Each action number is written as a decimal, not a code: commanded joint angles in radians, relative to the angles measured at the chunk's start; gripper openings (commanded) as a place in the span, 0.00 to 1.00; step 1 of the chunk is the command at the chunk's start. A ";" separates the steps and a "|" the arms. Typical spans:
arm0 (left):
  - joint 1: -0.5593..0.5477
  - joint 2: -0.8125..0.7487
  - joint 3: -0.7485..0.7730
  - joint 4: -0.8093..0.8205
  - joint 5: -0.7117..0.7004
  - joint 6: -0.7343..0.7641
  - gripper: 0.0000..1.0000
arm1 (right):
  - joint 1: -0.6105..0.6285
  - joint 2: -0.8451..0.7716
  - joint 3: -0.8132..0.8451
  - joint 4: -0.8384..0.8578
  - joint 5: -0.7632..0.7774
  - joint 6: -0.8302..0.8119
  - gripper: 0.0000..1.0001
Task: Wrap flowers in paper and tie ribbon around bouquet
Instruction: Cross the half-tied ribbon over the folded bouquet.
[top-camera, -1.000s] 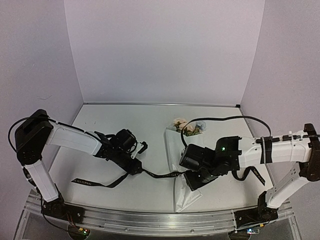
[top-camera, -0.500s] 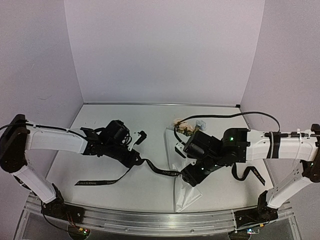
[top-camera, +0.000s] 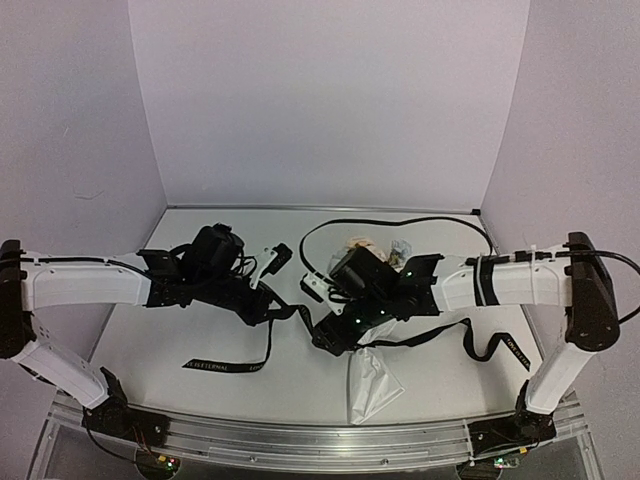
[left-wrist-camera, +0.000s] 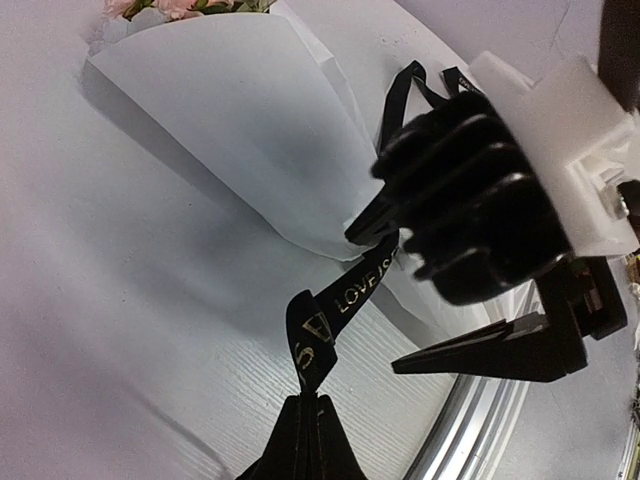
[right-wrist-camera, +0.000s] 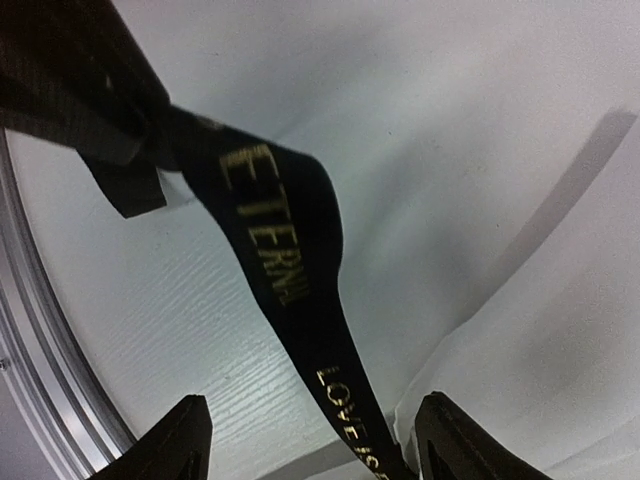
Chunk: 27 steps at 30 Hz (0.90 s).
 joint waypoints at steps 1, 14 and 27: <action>-0.005 -0.040 0.036 0.030 0.029 -0.012 0.00 | 0.000 0.036 0.074 0.111 -0.031 0.006 0.69; -0.005 -0.060 0.021 0.036 0.012 -0.026 0.00 | 0.000 0.084 0.076 0.157 0.077 0.039 0.35; -0.066 0.110 0.131 0.059 0.004 0.037 0.00 | 0.001 -0.206 -0.176 0.148 0.214 0.085 0.00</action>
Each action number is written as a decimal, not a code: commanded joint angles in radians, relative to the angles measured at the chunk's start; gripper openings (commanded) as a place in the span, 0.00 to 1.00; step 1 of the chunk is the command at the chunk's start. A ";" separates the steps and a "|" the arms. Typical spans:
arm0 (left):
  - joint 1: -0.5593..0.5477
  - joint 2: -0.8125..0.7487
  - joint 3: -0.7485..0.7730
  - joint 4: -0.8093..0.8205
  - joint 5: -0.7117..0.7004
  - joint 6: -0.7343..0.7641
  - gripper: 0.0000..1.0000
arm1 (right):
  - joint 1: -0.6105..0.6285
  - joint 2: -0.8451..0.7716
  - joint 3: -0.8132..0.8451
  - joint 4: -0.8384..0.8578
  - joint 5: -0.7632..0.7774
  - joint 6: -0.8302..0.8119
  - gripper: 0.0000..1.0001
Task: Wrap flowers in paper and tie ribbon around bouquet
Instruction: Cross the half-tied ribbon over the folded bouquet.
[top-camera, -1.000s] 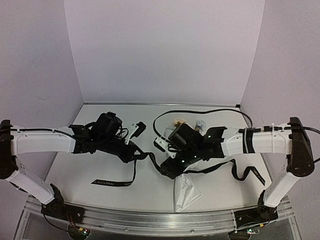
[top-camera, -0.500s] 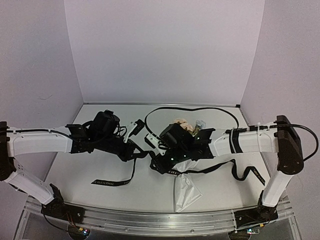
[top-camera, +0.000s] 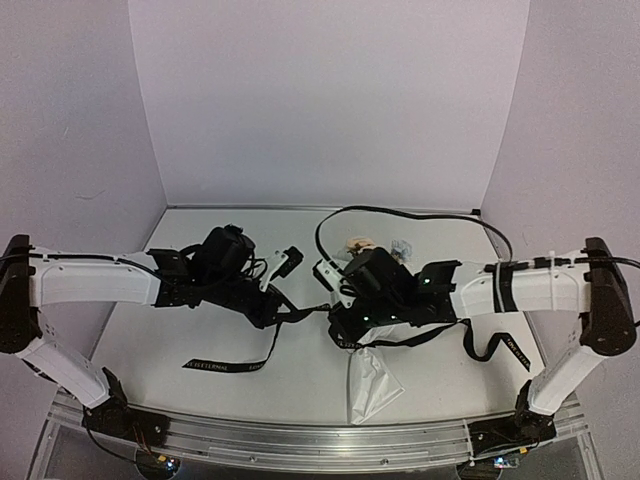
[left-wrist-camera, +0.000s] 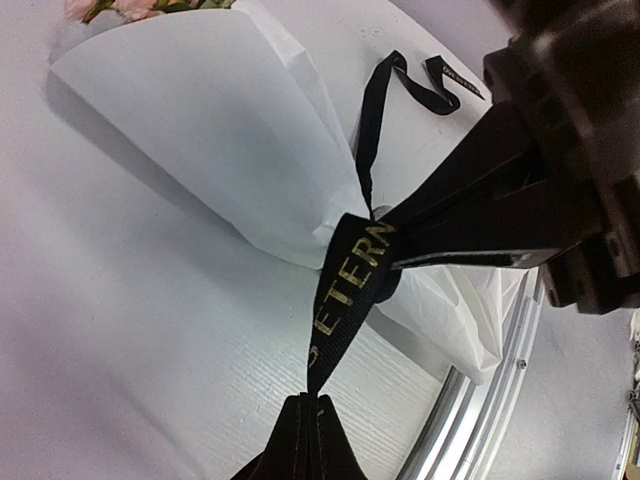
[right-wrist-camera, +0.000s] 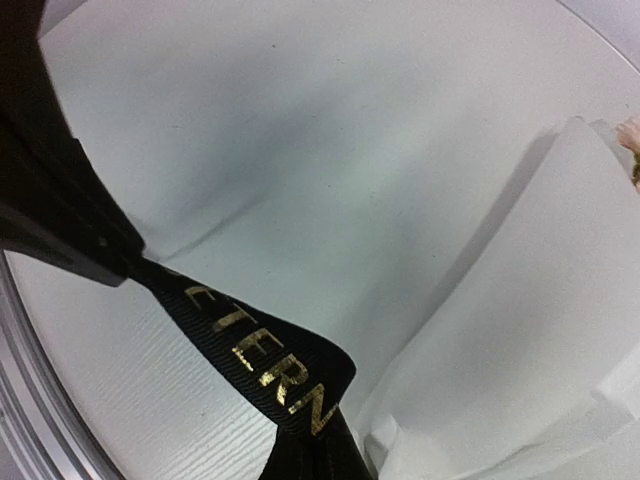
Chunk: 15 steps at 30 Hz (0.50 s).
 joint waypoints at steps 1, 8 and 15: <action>-0.041 0.089 0.114 0.061 -0.004 0.052 0.00 | 0.000 -0.152 -0.110 0.007 0.086 0.043 0.00; -0.115 0.278 0.278 0.086 0.032 0.099 0.00 | 0.002 -0.315 -0.283 -0.015 0.145 0.101 0.00; -0.179 0.435 0.414 0.067 0.052 0.148 0.00 | 0.004 -0.453 -0.426 -0.077 0.178 0.154 0.03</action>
